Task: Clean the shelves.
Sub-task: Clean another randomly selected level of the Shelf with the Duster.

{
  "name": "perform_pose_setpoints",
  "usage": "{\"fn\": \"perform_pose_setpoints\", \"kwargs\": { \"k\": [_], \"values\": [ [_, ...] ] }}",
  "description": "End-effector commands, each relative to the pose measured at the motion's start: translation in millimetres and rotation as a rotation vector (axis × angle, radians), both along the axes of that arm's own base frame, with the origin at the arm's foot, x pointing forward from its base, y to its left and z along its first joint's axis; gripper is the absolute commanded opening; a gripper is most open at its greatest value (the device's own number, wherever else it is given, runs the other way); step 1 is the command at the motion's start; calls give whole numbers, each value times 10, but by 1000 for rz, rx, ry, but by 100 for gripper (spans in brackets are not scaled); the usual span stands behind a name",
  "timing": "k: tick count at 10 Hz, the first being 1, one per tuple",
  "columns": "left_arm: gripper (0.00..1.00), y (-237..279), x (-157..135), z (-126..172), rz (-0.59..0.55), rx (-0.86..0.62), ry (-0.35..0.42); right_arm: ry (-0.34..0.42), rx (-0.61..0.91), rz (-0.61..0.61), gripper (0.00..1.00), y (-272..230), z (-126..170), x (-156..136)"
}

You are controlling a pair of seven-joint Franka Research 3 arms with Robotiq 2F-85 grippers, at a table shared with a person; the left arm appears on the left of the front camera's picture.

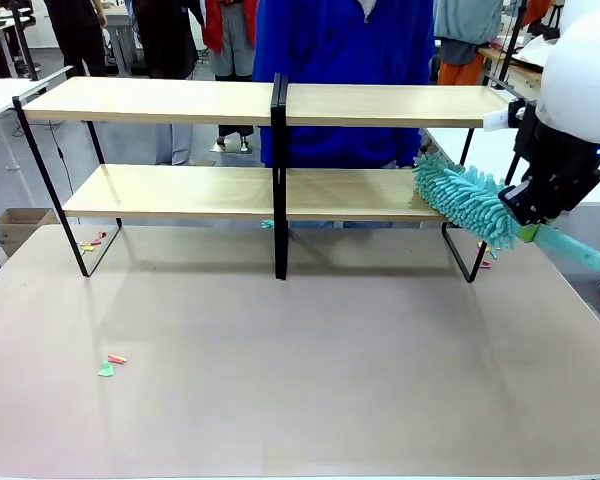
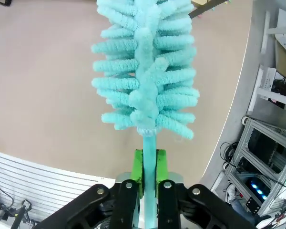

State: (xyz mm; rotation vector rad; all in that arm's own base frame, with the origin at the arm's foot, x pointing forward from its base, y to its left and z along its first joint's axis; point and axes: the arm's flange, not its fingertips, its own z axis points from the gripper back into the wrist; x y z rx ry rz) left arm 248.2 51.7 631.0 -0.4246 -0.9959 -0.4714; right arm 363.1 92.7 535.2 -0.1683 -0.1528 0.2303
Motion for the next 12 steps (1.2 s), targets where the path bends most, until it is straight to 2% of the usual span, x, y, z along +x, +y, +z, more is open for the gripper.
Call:
{"fn": "perform_pose_setpoints", "kwargs": {
  "k": [1, 2, 3, 4, 7, 8, 9, 10, 11, 12],
  "values": [
    [100, 0, 8, -2, -1, -4, 2, 3, -10, -7, 12, -22, 12, 32],
    [100, 0, 8, -2, -1, -4, 2, 0, 0, 0, 12, 0, 0, 0],
    [100, 0, 8, -2, -1, -4, 2, -13, 23, -83, 12, 132, 61, 34],
    [100, 0, 8, -2, -1, -4, 2, -39, -20, -157, 12, 242, 112, 45],
    [100, 0, 8, -2, -1, -4, 2, 16, -117, -503, 12, 478, 138, -17],
    [100, 0, 8, -2, -1, -4, 2, -11, -109, -599, 12, 464, 141, 9],
    [100, 0, 8, -2, -1, -4, 2, -105, -102, -712, 12, 463, 169, -7],
    [100, 0, 8, -2, -1, -4, 2, -200, -71, -642, 12, 507, 196, -47],
    [100, 0, 8, -2, -1, -4, 2, -177, -11, -503, 12, 530, 192, -72],
    [100, 0, 8, -2, -1, -4, 2, -119, 58, -437, 12, 466, 201, -82]
  ]
}}
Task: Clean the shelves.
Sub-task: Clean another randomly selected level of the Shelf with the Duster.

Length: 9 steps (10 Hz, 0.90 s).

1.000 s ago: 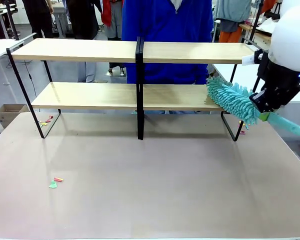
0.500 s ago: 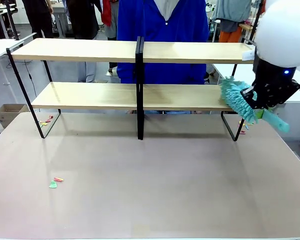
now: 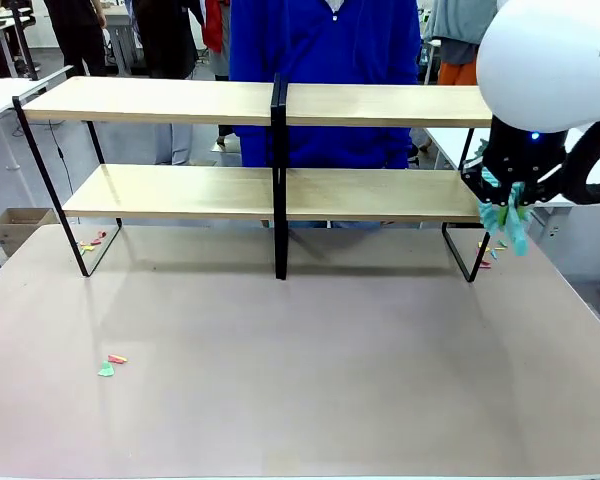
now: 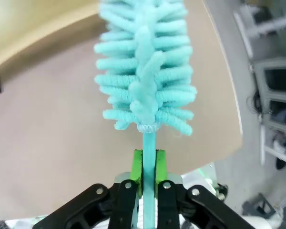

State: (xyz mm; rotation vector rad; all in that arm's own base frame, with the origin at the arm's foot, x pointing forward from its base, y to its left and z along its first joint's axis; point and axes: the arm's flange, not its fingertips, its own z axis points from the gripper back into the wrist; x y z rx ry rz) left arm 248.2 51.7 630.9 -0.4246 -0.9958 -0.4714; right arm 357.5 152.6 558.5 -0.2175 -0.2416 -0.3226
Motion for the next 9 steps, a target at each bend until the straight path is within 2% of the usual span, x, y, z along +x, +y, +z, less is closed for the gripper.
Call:
{"fn": "perform_pose_setpoints", "kwargs": {
  "k": [1, 2, 4, 6, 9],
  "values": [
    [100, 0, 8, -2, -1, -4, 2, 50, 130, 169, 12, -213, -28, -34],
    [100, 0, 8, -2, -1, -4, 2, 77, 187, 216, 12, -322, 18, -77],
    [100, 0, 8, -2, -1, -4, 2, 185, 290, 304, 12, -668, 239, -299],
    [100, 0, 8, -2, -1, -4, 2, 286, 374, 496, 12, -985, 451, -621],
    [100, 0, 8, -2, -1, -4, 2, 434, 479, 718, 12, -1645, 670, -1173]
  ]
}}
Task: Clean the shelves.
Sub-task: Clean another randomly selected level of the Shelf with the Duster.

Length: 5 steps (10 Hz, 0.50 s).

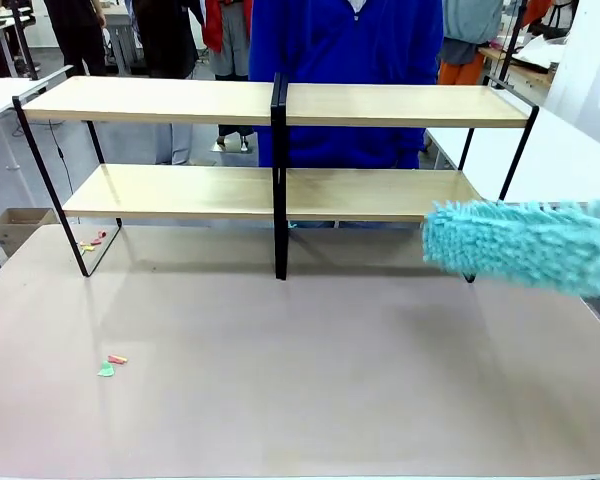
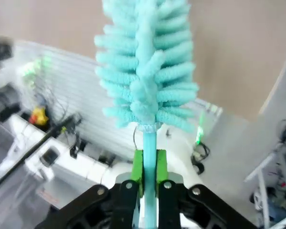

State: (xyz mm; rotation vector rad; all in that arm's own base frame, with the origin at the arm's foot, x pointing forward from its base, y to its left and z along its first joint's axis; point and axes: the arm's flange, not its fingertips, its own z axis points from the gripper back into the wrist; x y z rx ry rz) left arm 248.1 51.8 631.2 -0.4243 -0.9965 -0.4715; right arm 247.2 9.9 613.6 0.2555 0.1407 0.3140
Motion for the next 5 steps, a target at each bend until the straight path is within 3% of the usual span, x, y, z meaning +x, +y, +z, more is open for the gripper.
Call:
{"fn": "perform_pose_setpoints", "kwargs": {
  "k": [1, 3, 4, 5],
  "values": [
    [100, 0, 10, -4, -1, -4, 3, -43, 58, 129, 12, -449, 210, -277],
    [100, 0, 10, -4, -1, -4, 3, -429, 234, 157, 12, -788, 472, -694],
    [100, 0, 10, -4, -1, -4, 3, -586, 315, 182, 12, -930, 606, -837],
    [100, 0, 10, -4, -1, -4, 3, -672, 404, 223, 12, -1088, 693, -887]
  ]
}}
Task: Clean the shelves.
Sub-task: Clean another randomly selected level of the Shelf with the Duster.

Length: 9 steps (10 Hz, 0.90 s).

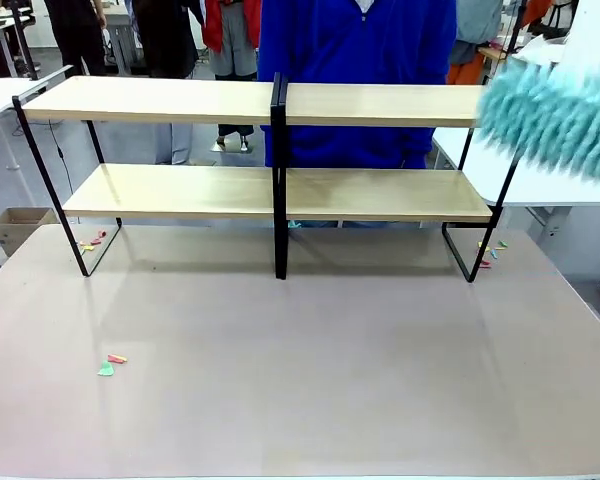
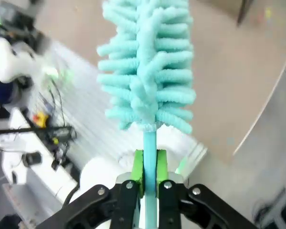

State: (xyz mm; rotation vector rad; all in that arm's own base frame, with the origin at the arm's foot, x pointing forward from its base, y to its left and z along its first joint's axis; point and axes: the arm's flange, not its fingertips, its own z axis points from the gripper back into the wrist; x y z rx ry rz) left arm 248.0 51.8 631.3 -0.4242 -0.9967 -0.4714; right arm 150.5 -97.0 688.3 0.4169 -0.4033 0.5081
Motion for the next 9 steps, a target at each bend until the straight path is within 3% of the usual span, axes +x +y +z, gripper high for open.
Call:
{"fn": "perform_pose_setpoints", "kwargs": {
  "k": [1, 4, 5, 6, 9],
  "values": [
    [100, 0, 10, -5, -1, -4, 3, -153, 163, 109, 12, -172, 11, 62],
    [100, 0, 10, -5, -1, -4, 3, -319, 291, -40, 12, -599, -33, -44],
    [100, 0, 10, -5, -1, -4, 3, -170, 302, -252, 12, -583, -118, 120],
    [100, 0, 10, -5, -1, -4, 3, -239, 233, -23, 12, -581, 84, -69],
    [100, 0, 10, -5, -1, -4, 3, -239, 233, -23, 12, -581, 84, -69]
  ]
}}
